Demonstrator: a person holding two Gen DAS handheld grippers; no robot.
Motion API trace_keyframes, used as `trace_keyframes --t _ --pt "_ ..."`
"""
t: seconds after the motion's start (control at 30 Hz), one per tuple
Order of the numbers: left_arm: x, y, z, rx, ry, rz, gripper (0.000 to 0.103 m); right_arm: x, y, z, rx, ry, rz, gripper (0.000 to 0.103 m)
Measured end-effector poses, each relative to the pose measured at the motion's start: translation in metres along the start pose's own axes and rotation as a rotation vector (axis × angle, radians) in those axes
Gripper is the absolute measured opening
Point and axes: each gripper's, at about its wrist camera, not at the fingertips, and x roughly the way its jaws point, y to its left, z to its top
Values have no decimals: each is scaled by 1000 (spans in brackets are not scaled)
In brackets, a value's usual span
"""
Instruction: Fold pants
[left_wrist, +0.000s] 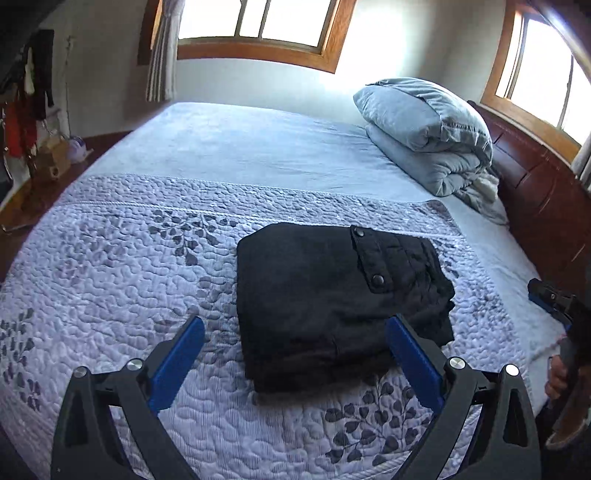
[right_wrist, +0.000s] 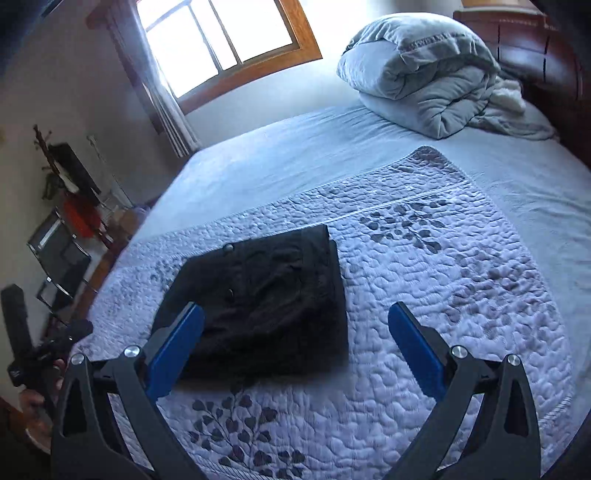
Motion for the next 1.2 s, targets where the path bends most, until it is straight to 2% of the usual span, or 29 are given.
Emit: trace_keyframes --t 0.1,0.2,0.33,0.43,0.57,0.73,0.87,0.97,1.2 --pt "-5 -16 -21 8 28 -28 99 1 22 -23 -48 25 -64 100" --pt "-6 -30 -38 -13 60 -36 99 8 38 -44 -48 78 -59 100" --pt "-5 -42 -51 7 75 1 99 10 57 -64 -71 117 -69 100" --pt "-8 -43 -57 2 70 18 99 8 67 -71 -95 137 -119 100" --pt "-9 -40 -63 -4 71 55 99 0 71 -75 -86 141 -105 100" --pt "-7 -37 -72 -9 80 89 99 1 75 -84 -113 165 -169 100" --pt "-5 -37 -78 -3 96 108 99 6 76 -93 -109 209 -158 100" --pt "-8 -41 -80 11 90 118 99 9 78 -96 -110 228 -186 100" --pt "-12 -43 -76 29 79 131 99 10 79 -95 -113 225 -202 100"
